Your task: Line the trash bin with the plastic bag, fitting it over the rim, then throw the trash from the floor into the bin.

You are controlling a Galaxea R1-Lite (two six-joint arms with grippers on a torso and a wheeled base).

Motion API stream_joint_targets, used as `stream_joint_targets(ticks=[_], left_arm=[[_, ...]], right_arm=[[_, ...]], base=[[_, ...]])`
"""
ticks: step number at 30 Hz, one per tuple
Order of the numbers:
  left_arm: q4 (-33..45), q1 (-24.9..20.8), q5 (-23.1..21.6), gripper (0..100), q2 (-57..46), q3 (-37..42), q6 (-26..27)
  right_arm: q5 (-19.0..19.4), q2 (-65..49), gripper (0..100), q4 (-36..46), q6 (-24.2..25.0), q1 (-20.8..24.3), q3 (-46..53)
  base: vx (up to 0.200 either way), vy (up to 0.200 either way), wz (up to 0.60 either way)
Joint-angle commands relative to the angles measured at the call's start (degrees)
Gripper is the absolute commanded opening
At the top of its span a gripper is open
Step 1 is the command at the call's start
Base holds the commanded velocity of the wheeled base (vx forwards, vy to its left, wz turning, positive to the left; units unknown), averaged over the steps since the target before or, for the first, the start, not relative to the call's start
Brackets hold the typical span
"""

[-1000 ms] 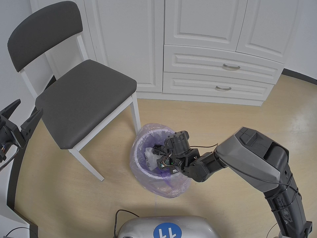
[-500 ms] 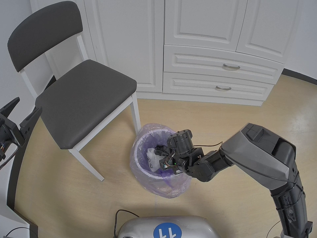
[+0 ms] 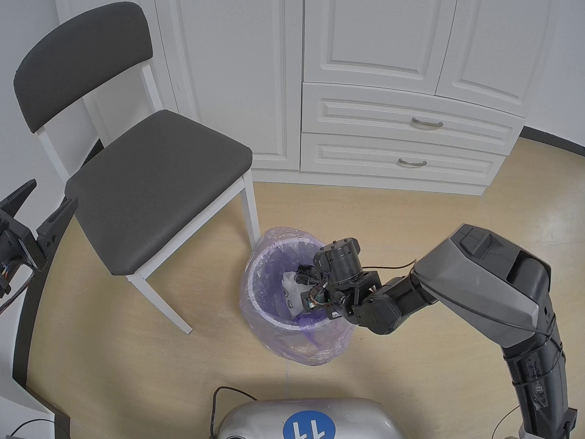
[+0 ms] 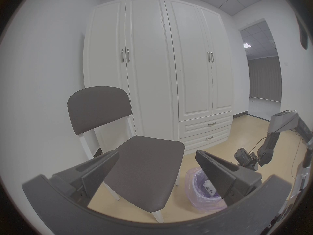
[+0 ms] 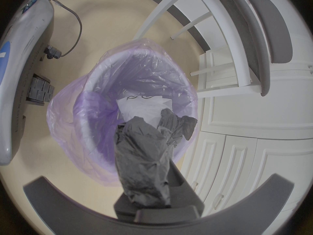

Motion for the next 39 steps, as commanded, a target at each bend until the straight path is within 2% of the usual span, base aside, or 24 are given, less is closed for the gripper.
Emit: stream_joint_targets(ticks=[1, 12, 34, 35, 39], left_arm=[[-0.09, 0.02, -0.08, 100, 1.28, 0.0, -0.03], [-0.17, 0.02, -0.08, 100, 2.07, 0.0, 0.06], [-0.17, 0.02, -0.08, 100, 2.16, -0.09, 0.06], [-0.17, 0.02, -0.08, 100, 2.16, -0.09, 0.06], [-0.17, 0.02, -0.08, 100, 2.33, -0.18, 0.06]], right_arm=[[-0.04, 5.15, 0, 0.02, -0.67, 0.2, -4.62], [0.05, 9.89, 0, 1.34, -1.11, 0.9, -13.85], [-0.04, 11.3, 0, 2.3, -1.55, 1.08, -15.96], [-0.04, 11.3, 100, 2.22, -1.55, 1.08, -16.05], [-0.04, 11.92, 100, 2.22, -1.55, 1.16, -17.89]], base=[[0.0, 0.0, 0.0], [0.0, 0.0, 0.0], [0.0, 0.0, 0.0], [0.0, 0.0, 0.0], [0.0, 0.0, 0.0]])
